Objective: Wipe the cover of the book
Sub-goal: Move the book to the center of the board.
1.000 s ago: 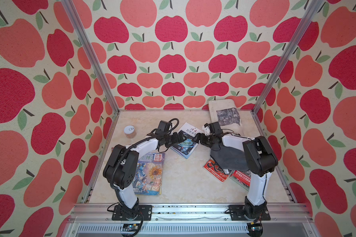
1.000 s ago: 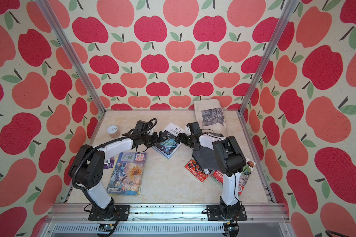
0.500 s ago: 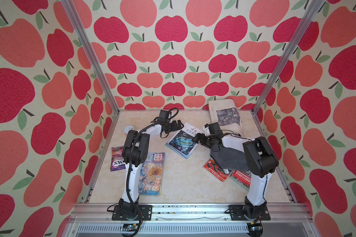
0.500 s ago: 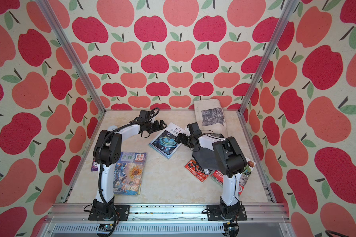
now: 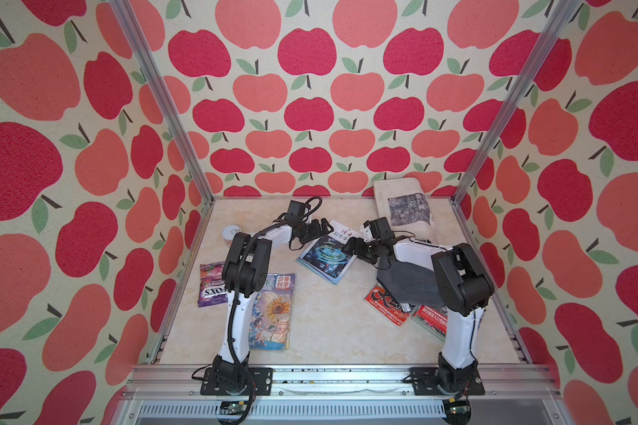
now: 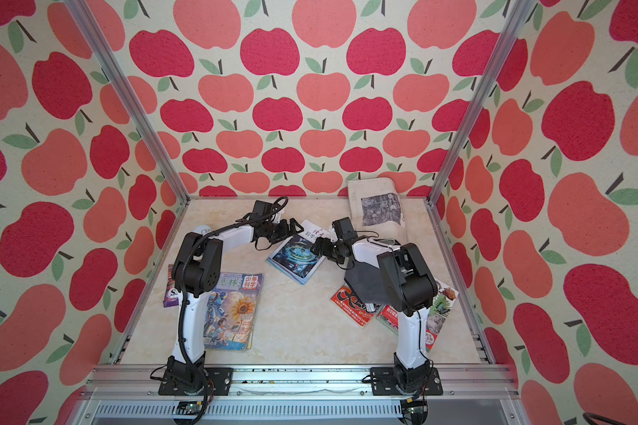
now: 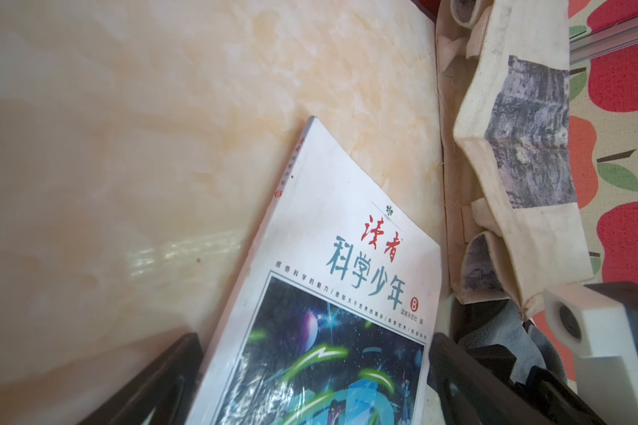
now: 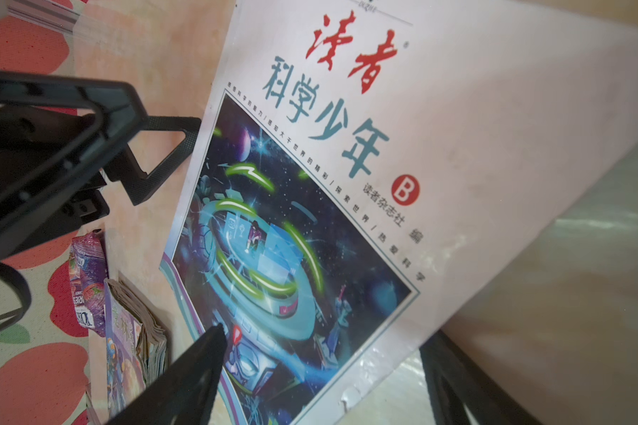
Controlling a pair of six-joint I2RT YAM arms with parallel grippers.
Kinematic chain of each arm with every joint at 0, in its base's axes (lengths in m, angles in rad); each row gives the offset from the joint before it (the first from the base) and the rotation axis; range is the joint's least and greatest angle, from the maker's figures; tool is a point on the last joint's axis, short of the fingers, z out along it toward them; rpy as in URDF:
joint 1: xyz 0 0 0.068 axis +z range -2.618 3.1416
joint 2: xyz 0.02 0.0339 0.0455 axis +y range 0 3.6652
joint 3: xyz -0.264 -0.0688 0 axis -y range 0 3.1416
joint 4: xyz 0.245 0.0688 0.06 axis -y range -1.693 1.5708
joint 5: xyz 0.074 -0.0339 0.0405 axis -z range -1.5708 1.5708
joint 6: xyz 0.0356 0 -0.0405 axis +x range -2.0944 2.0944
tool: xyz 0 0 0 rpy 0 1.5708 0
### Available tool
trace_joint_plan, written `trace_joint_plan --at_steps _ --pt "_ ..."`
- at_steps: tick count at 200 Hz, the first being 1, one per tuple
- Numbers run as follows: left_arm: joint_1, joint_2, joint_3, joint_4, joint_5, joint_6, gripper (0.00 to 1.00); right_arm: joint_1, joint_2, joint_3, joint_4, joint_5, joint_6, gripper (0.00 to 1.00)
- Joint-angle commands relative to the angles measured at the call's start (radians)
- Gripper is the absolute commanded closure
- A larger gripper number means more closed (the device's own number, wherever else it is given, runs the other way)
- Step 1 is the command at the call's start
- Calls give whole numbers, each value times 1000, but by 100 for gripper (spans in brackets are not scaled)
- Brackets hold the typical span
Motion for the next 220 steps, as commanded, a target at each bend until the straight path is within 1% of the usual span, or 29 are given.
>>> trace_joint_plan --at_steps 1,37,69,97,121,133,153,172,181,189,220 --pt "-24 -51 -118 -36 49 -53 1 -8 25 11 -71 -8 -34 13" --pt "-52 -169 -291 21 57 -102 1 -10 3 6 -103 -16 -72 13" --pt "-98 -293 -410 37 44 -134 1 2 -57 -71 -105 -34 -72 14" --pt "-144 -416 -518 17 0 -157 1 46 -137 -173 -86 -44 -68 14" --pt "-161 -529 -625 47 -9 -184 1 91 -208 -259 -72 -40 -58 14" --pt "-166 -586 -679 44 -34 -184 1 110 -245 -300 -61 -47 -48 14" --pt "-166 -663 -757 39 -60 -196 1 136 -292 -334 -61 -58 -37 14" --pt "-167 -697 -801 29 -69 -204 1 156 -337 -343 -93 -57 -44 14" --pt "-167 -705 -810 22 -73 -201 1 168 -362 -346 -117 -32 -56 14" --pt "-169 -707 -812 4 -81 -199 1 180 -387 -335 -166 14 -84 14" --pt "-185 -721 -797 -62 -120 -177 1 192 -532 -259 -419 285 -232 12"
